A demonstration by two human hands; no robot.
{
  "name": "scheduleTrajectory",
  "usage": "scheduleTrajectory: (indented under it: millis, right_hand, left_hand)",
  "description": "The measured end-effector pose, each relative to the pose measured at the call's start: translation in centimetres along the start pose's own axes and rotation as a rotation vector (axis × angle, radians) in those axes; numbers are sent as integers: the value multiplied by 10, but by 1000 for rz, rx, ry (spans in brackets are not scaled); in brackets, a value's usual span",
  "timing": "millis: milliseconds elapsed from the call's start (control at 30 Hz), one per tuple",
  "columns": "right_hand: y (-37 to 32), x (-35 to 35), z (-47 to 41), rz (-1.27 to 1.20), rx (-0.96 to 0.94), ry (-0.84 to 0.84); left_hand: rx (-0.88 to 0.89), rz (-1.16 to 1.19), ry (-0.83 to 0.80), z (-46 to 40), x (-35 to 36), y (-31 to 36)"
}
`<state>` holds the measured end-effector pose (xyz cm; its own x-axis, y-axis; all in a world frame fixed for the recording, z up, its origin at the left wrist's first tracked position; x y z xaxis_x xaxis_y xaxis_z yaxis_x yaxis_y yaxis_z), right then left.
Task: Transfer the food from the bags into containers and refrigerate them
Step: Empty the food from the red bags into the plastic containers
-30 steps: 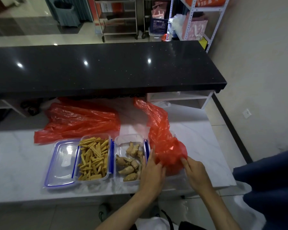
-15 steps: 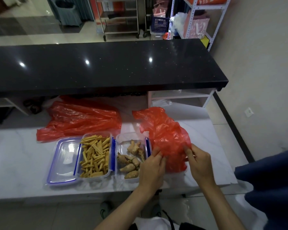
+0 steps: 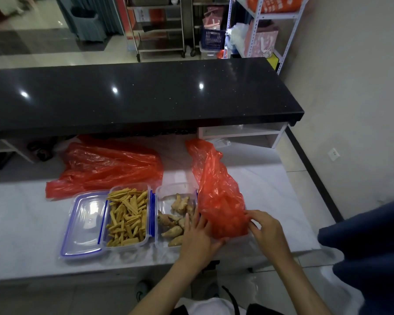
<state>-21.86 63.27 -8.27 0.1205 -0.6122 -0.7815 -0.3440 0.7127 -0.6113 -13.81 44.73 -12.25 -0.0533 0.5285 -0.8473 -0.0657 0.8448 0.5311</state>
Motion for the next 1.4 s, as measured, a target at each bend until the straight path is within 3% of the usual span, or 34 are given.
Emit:
scheduleTrajectory:
  millis: [167, 367, 600, 833, 933, 1033, 1267, 1400]
  right_hand:
    - [-5, -4, -2, -102, 59, -27]
    - [-13, -21, -6, -186, 71, 32]
    - [-38, -40, -11, -245, 34, 145]
    - [-12, -13, -6, -288, 91, -8]
    - [-4, -1, 1, -316, 96, -124]
    - [1, 0, 1, -295, 115, -120]
    - [2, -3, -9, -221, 133, -38]
    - [-5, -10, -17, -268, 156, 3]
  left_hand:
    - [35, -23, 18, -8, -9, 13]
    - [-32, 372, 102, -8, -34, 19]
    - [15, 446, 309, -8, -67, 29]
    - [13, 426, 150, -14, -46, 23]
    - [-18, 233, 1, -10, -22, 11]
    - [-27, 95, -82, -9, -5, 1]
    - [23, 117, -26, -19, -4, 5]
    - [-54, 308, 10, -26, -14, 4]
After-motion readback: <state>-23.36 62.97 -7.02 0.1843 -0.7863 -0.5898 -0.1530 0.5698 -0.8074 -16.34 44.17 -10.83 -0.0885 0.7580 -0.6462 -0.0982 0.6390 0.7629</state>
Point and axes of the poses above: each hand's wrist, its own z-axis away from the middle knuckle, its own x-axis out of the palm, y = z × x, the point moved 8 cm from there along -z, towards the middle knuckle, and after that the axes turned 7 degrees about z, right-handed, at the moved point
